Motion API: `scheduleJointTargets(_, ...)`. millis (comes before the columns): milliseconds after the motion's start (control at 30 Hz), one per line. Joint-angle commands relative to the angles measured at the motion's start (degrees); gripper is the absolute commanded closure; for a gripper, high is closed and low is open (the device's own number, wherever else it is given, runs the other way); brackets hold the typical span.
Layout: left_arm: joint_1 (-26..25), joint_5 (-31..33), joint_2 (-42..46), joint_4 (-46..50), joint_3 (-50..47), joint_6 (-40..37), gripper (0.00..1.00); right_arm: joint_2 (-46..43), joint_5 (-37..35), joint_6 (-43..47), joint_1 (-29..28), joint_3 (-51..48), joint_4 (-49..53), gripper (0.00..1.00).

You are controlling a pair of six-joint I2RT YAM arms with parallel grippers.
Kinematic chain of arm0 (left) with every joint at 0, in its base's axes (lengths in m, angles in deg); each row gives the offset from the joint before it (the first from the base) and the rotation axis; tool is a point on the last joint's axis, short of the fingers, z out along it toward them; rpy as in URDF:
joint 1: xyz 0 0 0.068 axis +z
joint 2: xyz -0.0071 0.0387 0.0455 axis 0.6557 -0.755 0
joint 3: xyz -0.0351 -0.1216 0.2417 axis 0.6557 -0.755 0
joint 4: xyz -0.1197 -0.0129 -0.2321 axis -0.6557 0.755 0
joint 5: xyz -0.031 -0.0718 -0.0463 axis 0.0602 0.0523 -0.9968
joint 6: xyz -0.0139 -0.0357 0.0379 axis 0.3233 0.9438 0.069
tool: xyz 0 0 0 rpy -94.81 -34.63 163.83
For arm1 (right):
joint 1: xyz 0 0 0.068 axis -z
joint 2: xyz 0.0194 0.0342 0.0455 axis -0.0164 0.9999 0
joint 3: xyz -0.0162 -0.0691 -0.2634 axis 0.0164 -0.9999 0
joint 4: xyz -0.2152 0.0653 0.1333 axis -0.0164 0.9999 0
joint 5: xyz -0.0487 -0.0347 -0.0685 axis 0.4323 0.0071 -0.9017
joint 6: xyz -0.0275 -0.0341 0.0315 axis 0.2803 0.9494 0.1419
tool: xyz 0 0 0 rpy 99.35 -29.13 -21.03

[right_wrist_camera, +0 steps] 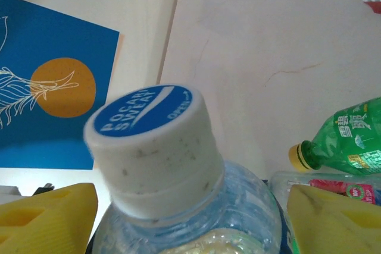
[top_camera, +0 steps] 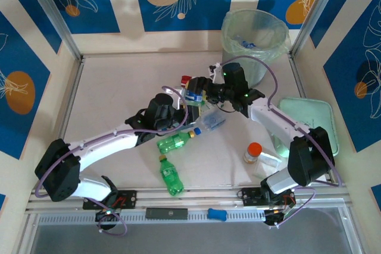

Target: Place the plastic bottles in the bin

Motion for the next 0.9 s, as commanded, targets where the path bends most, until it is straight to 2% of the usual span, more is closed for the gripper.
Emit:
scheduleJointTargets(0, 0.95, -1.61, 1.46, -2.01, -0.38, -0.37, 0.53, 1.36, 1.95, 0.16, -0.62, 1.73, -0.51, 0.19)
scheduleJointTargets(200, 1.21, -2.24, 1.63, -2.43, -0.60, -0.20, 0.53, 1.82, 1.28, 0.94, -1.04, 2.08, 0.60, 0.26)
scheduleJointTargets(367, 1.34, -2.33, 1.84, -2.71, -1.12, 0.34, 0.50, 1.85, 0.90, 1.46, -1.06, 2.04, 0.71, 0.39)
scheduleJointTargets(467, 1.44, -1.99, 2.12, -2.54, -1.37, 0.49, 0.40, 1.74, 0.56, 1.47, -1.06, 1.74, 0.31, 0.43)
scheduleJointTargets(600, 1.71, -1.33, 2.64, -1.72, -1.54, 0.84, 0.21, 1.47, -0.40, 1.65, -0.83, 1.47, 0.62, 0.44)
scheduleJointTargets(767, 2.55, 0.97, 4.69, 0.82, -3.11, 1.47, 0.16, 0.64, -2.87, 2.56, 0.96, 1.56, 3.36, 0.45)
scheduleJointTargets(867, 3.55, 5.30, 7.02, 4.00, -4.93, 1.97, 0.11, -0.42, -4.20, 3.29, 3.08, 1.64, 5.57, 0.45)
